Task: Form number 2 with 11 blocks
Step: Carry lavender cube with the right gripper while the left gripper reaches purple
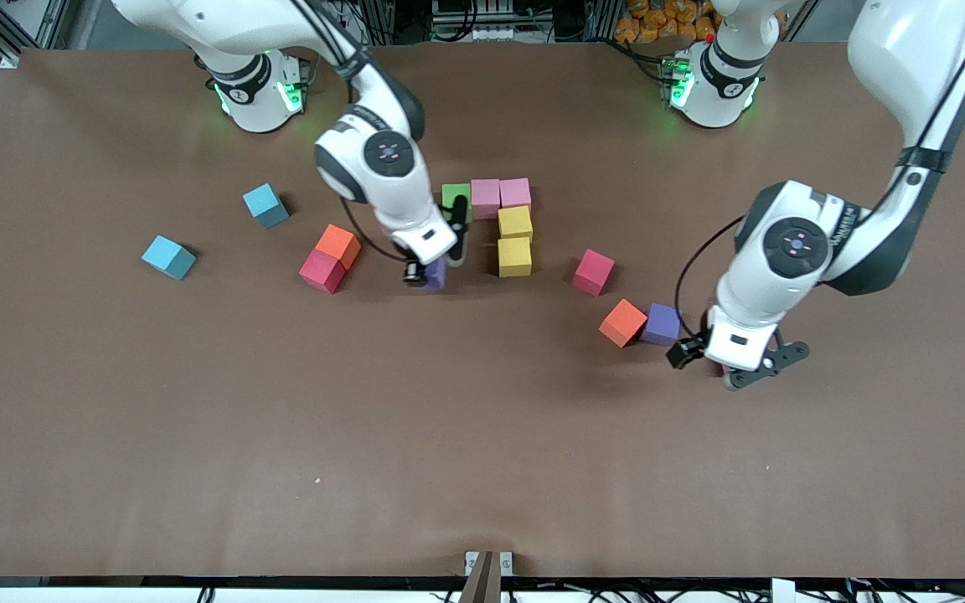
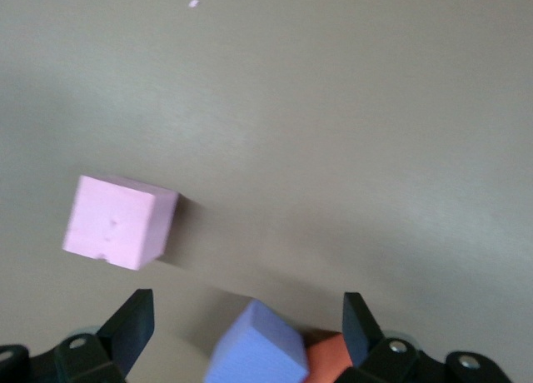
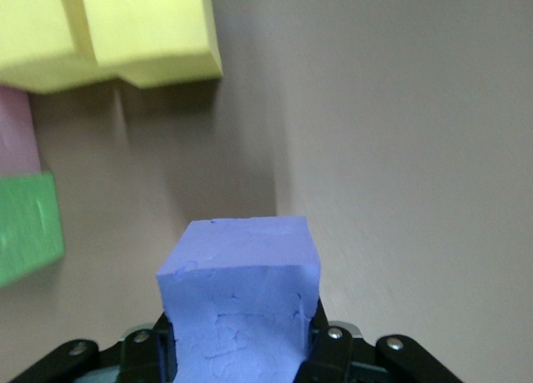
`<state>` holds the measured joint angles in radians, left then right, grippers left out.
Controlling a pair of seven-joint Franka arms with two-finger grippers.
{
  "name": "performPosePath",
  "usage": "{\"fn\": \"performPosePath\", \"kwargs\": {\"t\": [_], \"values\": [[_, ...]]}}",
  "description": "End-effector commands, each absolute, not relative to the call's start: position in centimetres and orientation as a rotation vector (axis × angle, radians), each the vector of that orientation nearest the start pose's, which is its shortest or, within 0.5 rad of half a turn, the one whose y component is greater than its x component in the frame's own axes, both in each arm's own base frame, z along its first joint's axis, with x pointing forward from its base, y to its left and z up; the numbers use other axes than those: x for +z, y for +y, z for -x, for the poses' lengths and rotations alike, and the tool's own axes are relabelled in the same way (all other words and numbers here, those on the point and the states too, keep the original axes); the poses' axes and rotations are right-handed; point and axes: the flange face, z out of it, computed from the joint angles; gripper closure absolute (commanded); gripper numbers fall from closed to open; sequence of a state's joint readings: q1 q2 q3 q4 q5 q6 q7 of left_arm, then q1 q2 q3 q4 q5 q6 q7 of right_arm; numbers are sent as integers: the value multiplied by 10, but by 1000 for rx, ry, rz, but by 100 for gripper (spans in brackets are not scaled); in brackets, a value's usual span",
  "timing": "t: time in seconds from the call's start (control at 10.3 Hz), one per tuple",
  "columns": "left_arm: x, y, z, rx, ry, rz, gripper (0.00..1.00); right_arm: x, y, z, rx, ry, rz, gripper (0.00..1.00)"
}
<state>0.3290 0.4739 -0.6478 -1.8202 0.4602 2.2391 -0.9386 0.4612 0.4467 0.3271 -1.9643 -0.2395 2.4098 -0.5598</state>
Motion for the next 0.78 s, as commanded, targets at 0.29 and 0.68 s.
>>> {"fn": "performPosePath", "kwargs": {"t": [0.29, 0.68], "values": [[306, -167, -617, -27, -1022, 2961, 0, 224, 470, -442, -28, -2031, 2402, 82], [282, -188, -592, 56, -1460, 2738, 0, 209, 496, -427, -16, -2073, 2355, 82]]}}
